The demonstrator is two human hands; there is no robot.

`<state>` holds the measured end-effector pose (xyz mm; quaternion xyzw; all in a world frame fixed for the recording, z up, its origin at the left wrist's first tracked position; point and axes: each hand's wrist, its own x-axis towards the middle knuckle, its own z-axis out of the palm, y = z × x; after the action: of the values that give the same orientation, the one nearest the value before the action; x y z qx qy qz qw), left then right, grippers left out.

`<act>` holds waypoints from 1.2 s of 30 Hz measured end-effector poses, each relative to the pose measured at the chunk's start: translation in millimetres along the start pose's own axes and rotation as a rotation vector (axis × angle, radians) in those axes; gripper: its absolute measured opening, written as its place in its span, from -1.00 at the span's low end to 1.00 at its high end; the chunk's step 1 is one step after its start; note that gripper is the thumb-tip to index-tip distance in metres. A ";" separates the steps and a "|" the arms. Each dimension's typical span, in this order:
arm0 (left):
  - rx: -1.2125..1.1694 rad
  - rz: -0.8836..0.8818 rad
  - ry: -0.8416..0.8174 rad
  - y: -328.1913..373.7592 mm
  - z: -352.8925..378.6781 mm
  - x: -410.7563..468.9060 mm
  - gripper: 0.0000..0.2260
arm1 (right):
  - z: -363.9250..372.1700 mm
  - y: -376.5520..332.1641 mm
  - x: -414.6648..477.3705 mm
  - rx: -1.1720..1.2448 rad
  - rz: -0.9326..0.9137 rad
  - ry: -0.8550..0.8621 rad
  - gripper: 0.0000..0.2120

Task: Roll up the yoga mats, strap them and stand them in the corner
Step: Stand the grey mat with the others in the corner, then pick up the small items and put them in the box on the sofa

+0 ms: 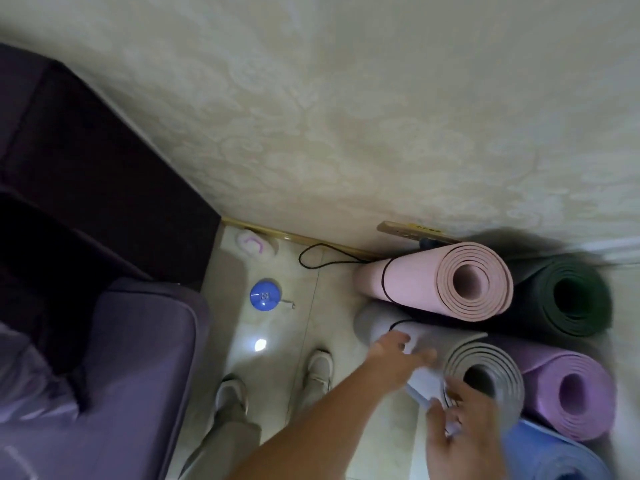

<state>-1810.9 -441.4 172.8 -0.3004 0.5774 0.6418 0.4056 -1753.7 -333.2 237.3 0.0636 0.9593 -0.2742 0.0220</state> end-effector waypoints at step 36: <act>0.116 -0.256 0.767 -241.5 -263.1 195.9 -0.47 | 463.9 -12.0 102.5 -0.478 -0.493 -0.919 -0.47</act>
<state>-1719.3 -665.4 -154.9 -0.5640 0.6799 0.3938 0.2540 -1853.5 -577.4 -158.1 -0.2947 0.8730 -0.0462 0.3859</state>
